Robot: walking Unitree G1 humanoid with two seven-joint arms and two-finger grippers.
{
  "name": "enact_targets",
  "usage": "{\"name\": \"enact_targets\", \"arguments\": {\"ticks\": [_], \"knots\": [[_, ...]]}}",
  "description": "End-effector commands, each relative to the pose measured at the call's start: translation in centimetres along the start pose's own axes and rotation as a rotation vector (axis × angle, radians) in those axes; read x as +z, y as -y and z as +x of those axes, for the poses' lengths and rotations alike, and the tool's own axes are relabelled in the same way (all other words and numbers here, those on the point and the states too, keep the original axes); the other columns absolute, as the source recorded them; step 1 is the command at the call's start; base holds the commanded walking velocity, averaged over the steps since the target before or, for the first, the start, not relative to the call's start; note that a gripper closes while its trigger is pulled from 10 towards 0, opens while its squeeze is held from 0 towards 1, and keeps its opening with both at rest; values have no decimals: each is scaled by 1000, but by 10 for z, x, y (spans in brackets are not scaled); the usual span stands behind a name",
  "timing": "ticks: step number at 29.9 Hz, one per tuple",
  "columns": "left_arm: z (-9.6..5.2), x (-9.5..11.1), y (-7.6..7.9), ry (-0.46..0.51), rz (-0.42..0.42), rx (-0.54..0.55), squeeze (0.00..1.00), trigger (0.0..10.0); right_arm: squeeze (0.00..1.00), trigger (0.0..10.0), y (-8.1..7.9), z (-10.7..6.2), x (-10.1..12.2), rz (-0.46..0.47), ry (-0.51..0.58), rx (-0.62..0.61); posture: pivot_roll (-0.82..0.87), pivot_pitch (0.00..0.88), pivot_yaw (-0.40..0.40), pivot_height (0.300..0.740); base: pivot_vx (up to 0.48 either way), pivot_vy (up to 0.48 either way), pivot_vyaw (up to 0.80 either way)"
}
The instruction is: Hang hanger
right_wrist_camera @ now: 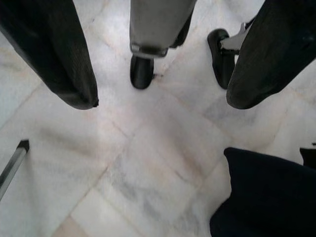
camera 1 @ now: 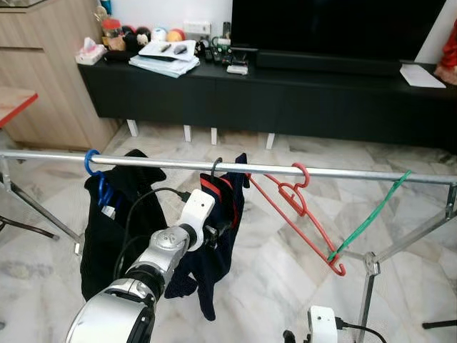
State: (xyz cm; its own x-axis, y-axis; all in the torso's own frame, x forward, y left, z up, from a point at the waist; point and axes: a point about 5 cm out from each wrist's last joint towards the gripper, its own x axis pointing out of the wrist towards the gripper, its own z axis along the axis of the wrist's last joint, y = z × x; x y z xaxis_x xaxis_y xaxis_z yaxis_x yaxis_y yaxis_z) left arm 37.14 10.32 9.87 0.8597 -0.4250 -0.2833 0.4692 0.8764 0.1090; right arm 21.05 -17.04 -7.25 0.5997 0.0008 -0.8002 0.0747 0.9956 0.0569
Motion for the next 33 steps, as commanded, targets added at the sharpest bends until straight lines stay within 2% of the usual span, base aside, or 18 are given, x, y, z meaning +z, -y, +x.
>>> {"name": "enact_targets", "arguments": {"ticks": [1,6,7,8,16,33], "knots": [[0,-3,-2,-30,-6,13,0,10000,0,10000,0,-1,-7,-5,-11,3,-61,167,23,740,0,0,0],[-1,1,-5,-2,-19,17,0,9922,0,10000,-3,-2,-12,4,-14,8,-65,182,43,740,0,0,0],[-1,1,-6,3,-20,20,0,3059,0,10000,-3,-2,-13,5,-15,9,-66,184,45,740,0,0,0],[-1,2,-7,7,-20,25,0,0,0,10000,-3,-2,-14,6,-15,10,-67,189,48,740,0,0,0],[-3,8,-16,52,-44,91,0,0,0,10000,-7,-2,-16,11,-19,17,-55,195,60,740,0,0,0],[-7,3,-18,82,-91,92,0,0,0,10000,-10,-1,-10,12,-8,25,-42,172,59,740,0,0,0]]}}
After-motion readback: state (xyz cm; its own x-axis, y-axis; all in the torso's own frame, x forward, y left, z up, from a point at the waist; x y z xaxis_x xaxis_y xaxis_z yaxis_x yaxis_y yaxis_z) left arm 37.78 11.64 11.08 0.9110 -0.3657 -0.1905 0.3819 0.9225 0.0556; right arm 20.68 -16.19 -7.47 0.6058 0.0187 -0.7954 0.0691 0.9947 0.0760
